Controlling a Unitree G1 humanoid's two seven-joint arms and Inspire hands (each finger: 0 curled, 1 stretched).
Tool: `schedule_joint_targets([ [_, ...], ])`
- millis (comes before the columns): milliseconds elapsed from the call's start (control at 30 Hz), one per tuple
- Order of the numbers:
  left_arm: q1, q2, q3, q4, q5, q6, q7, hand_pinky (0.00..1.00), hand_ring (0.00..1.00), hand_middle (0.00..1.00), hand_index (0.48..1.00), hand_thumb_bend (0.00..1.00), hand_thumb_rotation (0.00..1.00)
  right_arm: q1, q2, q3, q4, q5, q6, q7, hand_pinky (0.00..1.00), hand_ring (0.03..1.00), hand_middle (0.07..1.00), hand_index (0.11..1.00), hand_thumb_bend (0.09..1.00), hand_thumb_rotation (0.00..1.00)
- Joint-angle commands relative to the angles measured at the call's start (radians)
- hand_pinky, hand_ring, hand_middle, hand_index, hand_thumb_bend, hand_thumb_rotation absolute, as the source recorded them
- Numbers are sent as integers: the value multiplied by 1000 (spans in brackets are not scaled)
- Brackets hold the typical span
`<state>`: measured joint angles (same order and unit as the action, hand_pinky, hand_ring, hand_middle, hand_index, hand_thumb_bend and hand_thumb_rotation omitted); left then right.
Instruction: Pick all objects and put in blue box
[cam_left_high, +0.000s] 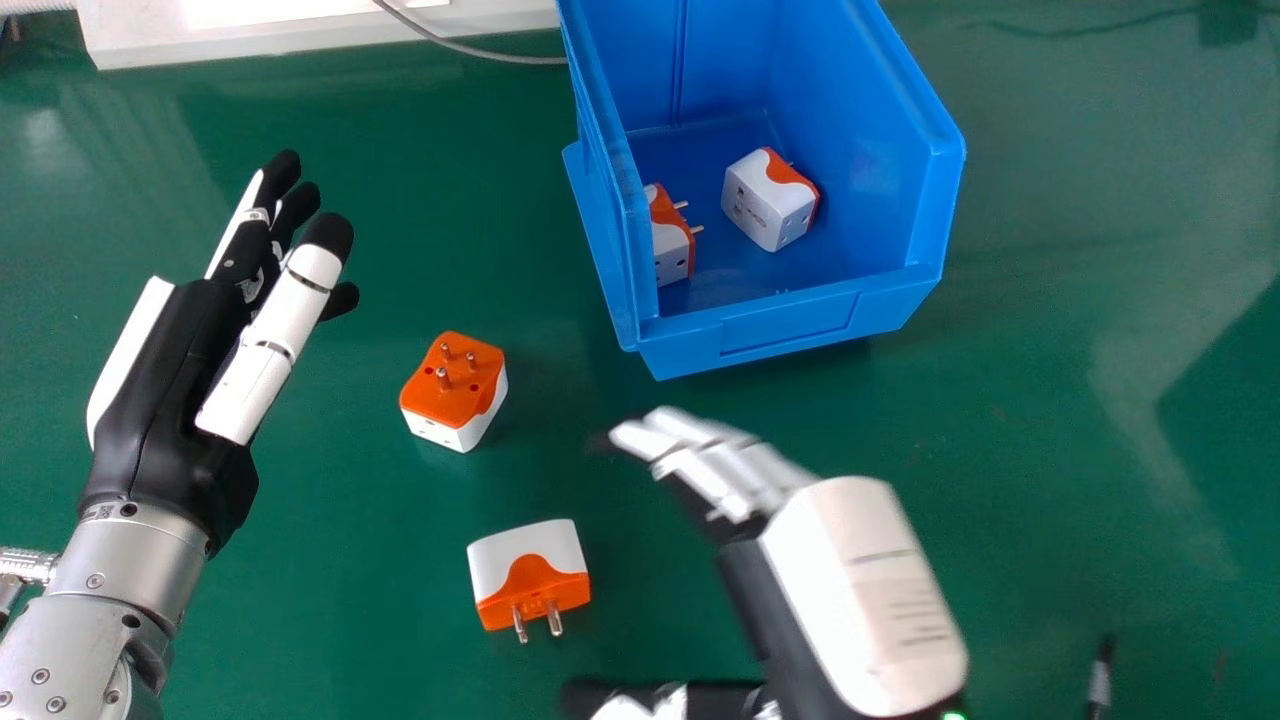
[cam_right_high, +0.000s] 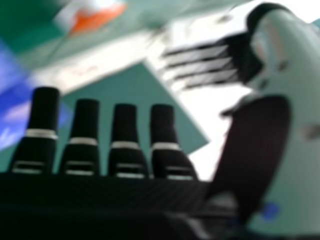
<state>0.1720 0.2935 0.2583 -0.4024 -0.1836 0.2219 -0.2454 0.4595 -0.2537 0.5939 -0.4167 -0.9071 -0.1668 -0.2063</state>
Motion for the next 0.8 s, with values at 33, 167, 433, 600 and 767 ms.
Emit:
schedule_joint_targets([
  [33, -12, 3, -1, -10, 5, -14, 6, 879, 950, 990, 986, 508, 776, -40, 8, 19, 17, 37, -34, 44, 628, 778, 809, 764, 518, 205],
  [167, -15, 4, -2, -10, 6, -11, 7, 881, 950, 990, 984, 527, 777, -86, 19, 17, 39, 51, -14, 105, 616, 766, 804, 760, 522, 193],
  [433, -24, 5, -3, 1, 9, -12, 8, 884, 951, 991, 985, 523, 779, -176, 47, 3, 64, 70, 39, 222, 616, 767, 808, 766, 526, 189],
  [600, -21, 8, 1, 1, 5, -14, 4, 884, 951, 991, 987, 517, 780, -241, 58, -5, 114, 97, 29, 235, 617, 770, 812, 769, 537, 179],
  [767, -19, 9, 3, 2, 5, -16, 2, 880, 950, 990, 988, 511, 780, -280, 47, -22, 129, 114, 13, 227, 619, 772, 817, 766, 554, 154],
])
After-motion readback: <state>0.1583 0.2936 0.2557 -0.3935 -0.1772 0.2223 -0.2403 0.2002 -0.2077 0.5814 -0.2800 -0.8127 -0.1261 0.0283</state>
